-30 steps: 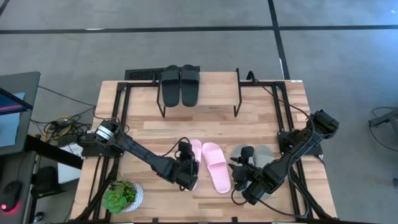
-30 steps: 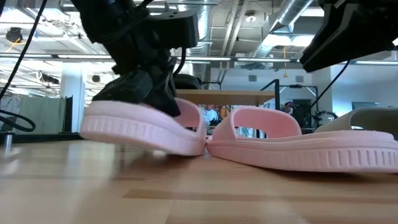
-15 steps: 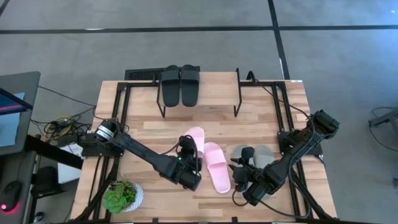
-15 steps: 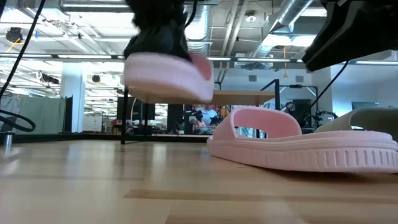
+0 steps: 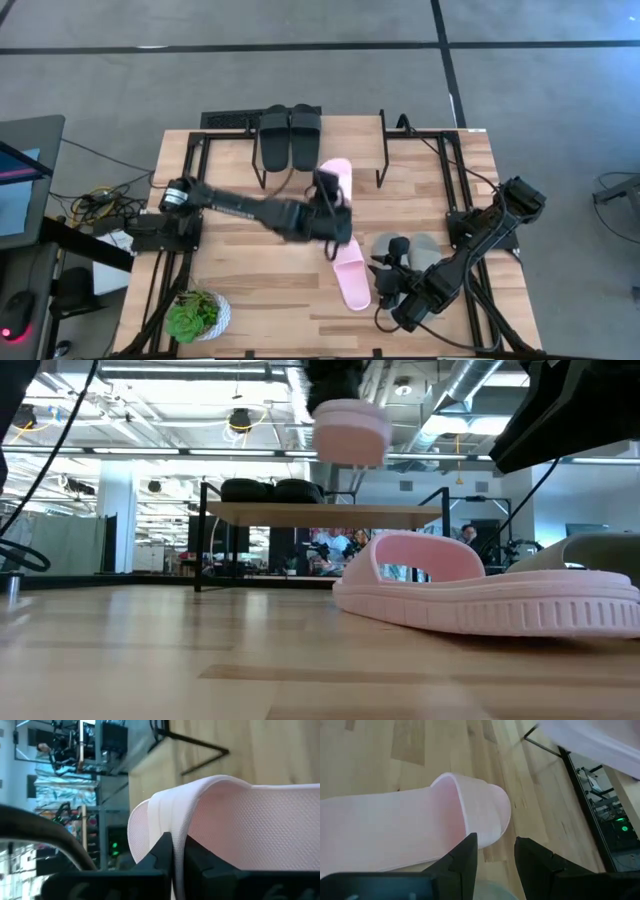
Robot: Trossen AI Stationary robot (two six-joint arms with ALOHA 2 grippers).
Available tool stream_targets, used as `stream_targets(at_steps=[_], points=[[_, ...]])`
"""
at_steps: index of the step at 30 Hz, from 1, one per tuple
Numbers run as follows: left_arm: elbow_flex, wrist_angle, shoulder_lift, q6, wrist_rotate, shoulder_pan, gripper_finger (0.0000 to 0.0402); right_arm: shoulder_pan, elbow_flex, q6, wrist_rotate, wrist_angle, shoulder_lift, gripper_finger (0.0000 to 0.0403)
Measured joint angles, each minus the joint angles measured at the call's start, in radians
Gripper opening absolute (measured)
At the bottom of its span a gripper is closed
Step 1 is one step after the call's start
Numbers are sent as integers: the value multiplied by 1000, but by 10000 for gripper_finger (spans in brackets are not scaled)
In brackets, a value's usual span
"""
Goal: Pick and place slides into the shelf
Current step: Put the left pink slide on the shelf
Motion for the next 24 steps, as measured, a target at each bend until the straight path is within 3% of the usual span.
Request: stream_targets(at_steps=[11,16,24], points=[[164,221,0,306,300,249,0,0,0,4,0,-7,0,118],[222,233,0,304,502,365,0,-1,0,5,0,-8,0,118],[230,239,1,211,676,524,0,0,0,5,0,-15,0,118]])
